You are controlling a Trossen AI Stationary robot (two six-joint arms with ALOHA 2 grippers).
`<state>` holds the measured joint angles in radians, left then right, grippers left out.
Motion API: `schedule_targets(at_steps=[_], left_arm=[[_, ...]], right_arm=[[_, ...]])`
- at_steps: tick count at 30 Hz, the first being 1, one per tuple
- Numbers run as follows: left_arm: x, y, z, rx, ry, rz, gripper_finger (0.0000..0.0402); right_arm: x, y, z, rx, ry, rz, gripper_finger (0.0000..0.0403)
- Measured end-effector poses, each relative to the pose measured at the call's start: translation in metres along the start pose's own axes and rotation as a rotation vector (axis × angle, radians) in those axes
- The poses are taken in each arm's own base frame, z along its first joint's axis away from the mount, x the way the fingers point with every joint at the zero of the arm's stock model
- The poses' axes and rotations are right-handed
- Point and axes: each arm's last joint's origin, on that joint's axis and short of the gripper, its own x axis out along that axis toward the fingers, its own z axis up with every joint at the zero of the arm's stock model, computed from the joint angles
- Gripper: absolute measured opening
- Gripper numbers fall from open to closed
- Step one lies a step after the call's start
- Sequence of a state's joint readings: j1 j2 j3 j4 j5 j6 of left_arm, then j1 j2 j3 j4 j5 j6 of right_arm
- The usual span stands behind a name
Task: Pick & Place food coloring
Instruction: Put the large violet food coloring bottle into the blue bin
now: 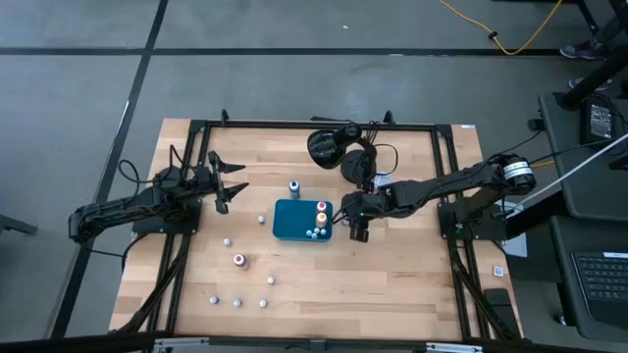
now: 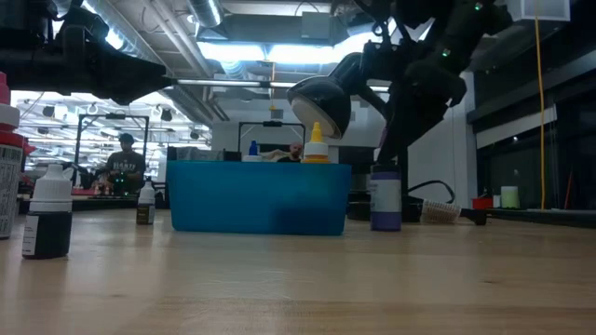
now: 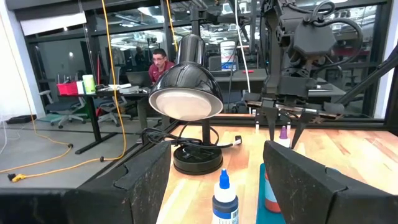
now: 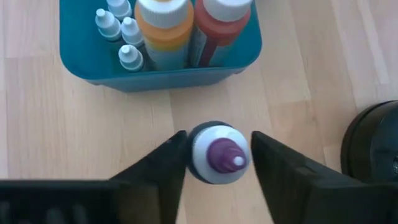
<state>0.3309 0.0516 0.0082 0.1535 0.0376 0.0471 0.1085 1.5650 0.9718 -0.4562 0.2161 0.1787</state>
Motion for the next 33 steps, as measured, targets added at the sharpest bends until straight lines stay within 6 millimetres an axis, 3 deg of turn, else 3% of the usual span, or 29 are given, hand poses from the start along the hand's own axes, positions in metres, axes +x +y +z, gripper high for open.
schedule_targets(at_steps=[4,9,13,22,33], left_arm=[[0.0,0.0,0.0,0.0,0.0,0.0,0.0251],[0.0,0.0,0.0,0.0,0.0,0.0,0.0251],[0.0,0.0,0.0,0.0,0.0,0.0,0.0251],[0.0,0.0,0.0,0.0,-0.001,0.0,0.0251],[0.0,0.0,0.0,0.0,0.0,0.0,0.0251]], right_arm=[[0.0,0.0,0.0,0.003,-0.002,0.001,0.0125],[-0.007,0.002,0.009,0.059,-0.007,0.053,0.0121],[-0.025,0.004,0.026,0.074,0.015,0.064,0.0121],[-0.081,0.011,0.069,0.085,0.047,0.077,0.0121],[-0.093,0.028,0.138,-0.036,-0.03,0.149,0.0121]])
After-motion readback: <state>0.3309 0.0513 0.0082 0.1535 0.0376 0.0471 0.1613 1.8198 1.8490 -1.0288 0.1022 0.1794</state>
